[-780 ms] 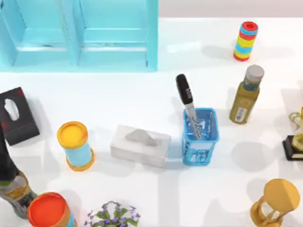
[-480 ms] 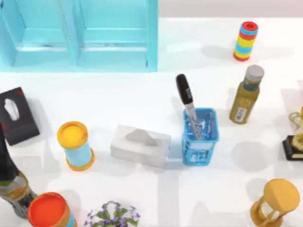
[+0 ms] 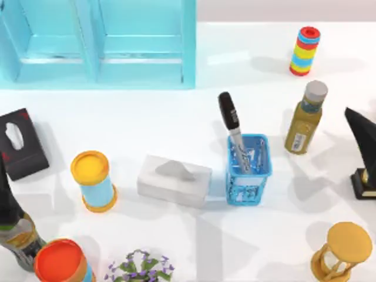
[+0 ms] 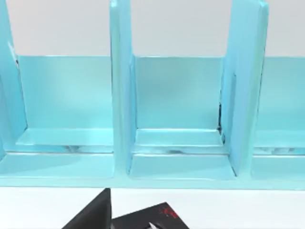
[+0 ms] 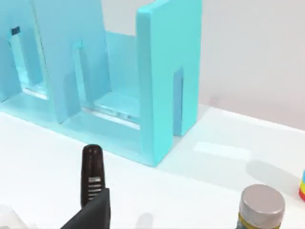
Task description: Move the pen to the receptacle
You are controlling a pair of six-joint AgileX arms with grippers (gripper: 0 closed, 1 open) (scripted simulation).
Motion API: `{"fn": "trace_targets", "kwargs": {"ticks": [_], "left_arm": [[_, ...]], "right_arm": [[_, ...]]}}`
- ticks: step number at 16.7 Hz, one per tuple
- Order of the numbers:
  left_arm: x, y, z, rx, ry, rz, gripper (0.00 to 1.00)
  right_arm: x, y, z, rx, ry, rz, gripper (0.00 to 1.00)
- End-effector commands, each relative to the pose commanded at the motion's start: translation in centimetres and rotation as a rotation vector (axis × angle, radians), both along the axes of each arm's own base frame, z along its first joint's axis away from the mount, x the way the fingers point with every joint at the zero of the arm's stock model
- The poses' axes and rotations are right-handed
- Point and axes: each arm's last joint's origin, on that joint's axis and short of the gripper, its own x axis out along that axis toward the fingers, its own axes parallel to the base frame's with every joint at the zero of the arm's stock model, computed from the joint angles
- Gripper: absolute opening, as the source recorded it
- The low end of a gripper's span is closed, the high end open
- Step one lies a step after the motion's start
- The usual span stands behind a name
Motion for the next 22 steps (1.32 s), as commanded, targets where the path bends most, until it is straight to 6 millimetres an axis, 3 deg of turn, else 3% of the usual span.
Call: {"fn": "trace_targets", "kwargs": {"ticks": [3,9,13,22], "left_arm": [[0.0,0.0,0.0,0.0,0.0,0.0,1.0],[0.0,0.0,0.0,0.0,0.0,0.0,1.0],[0.0,0.0,0.0,0.0,0.0,0.0,1.0],[0.0,0.0,0.0,0.0,0.0,0.0,1.0]], "right_arm": [[3.6,2.5,-2.1,-0.05,0.198,0.151,1.0],[7.4,5.7,-5.8,-0.118,0.381,0.308,1.0],[8.2,6.2,-7.3,-0.146,0.435,0.327,1.0],[8.9,6.8,-7.9,-0.147,0.439,0.331,1.0]]}}
